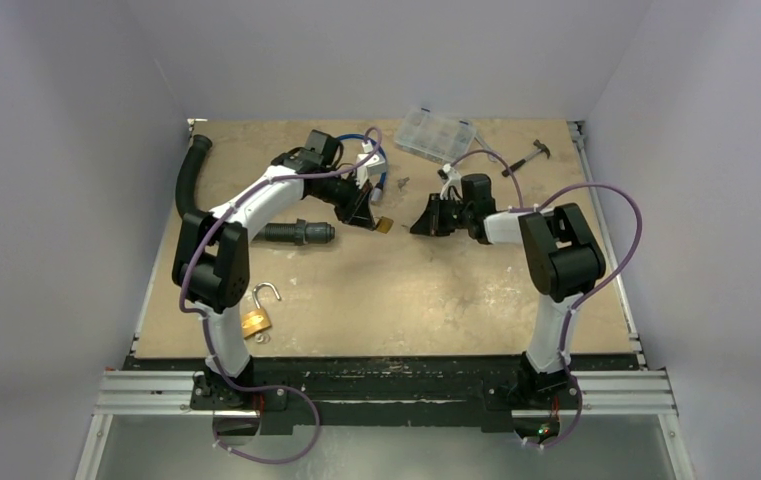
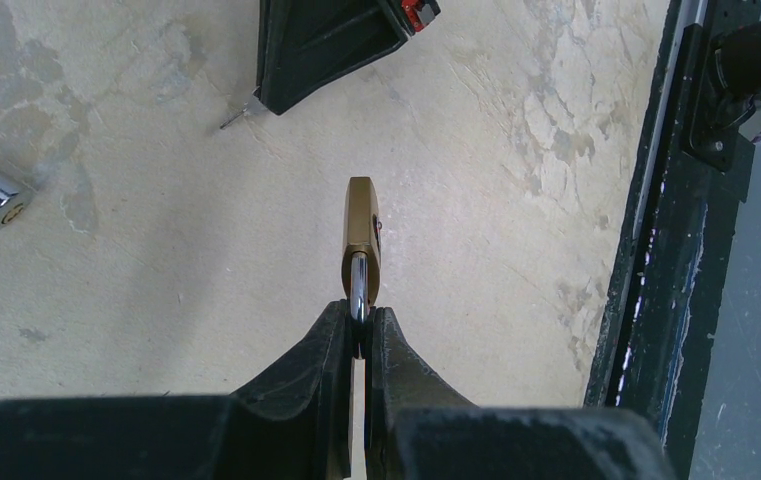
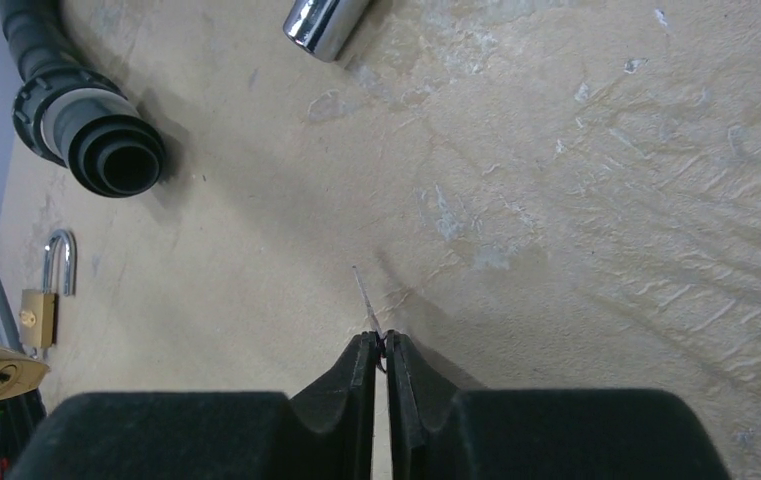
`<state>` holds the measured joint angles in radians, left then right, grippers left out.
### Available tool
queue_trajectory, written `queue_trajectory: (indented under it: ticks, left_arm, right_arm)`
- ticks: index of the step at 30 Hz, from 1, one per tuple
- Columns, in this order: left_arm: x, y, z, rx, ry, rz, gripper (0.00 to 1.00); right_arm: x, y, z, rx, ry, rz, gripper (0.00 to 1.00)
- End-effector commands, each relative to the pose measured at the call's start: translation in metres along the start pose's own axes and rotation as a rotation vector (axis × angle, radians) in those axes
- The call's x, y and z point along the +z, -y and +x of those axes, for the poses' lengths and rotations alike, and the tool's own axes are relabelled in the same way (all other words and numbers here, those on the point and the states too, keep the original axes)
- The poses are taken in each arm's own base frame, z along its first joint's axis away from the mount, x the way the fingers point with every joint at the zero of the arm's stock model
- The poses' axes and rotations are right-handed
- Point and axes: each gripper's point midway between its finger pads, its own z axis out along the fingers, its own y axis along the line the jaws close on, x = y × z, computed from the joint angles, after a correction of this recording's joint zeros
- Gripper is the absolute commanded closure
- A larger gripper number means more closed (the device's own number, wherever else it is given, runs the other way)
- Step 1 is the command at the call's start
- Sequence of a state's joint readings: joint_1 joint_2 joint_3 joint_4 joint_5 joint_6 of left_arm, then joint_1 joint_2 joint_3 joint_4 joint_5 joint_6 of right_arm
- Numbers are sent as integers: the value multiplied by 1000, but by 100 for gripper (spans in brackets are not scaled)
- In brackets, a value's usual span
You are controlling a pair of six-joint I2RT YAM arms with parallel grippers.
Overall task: Lock with the key
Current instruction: Place the key at the center of the board.
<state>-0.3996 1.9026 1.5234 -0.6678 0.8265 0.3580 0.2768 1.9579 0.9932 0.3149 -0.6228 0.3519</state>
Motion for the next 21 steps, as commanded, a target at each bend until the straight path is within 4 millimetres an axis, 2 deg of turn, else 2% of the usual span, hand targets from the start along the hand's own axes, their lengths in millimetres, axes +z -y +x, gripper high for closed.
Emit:
queue_trajectory:
  ticks: [1,8,12,17,19,21]
  left_arm:
    - [0,5,-11,24,38,22,100]
    - [-1,7,-13,16,44,28,100]
    - [-1,10,-12,2,46,38,100]
    - [1,17,-8,-51,46,70,100]
    - [-1,21,-9,-76,45,82,100]
    - [-5,28,-11,-94,48,97,100]
  right_arm:
    - [1,-9,-20,-28,27,-8,83]
    - [-5,-11,-15,-31,-2,4,72]
    - [-19,-27,-24,-83,17,-28,63]
    - [-58,-62,-53,-335,129,-64,31]
    - [-72,-73,-58,-459,152,-60,18]
    - [-88,-84,-65,-572,183,-59,10]
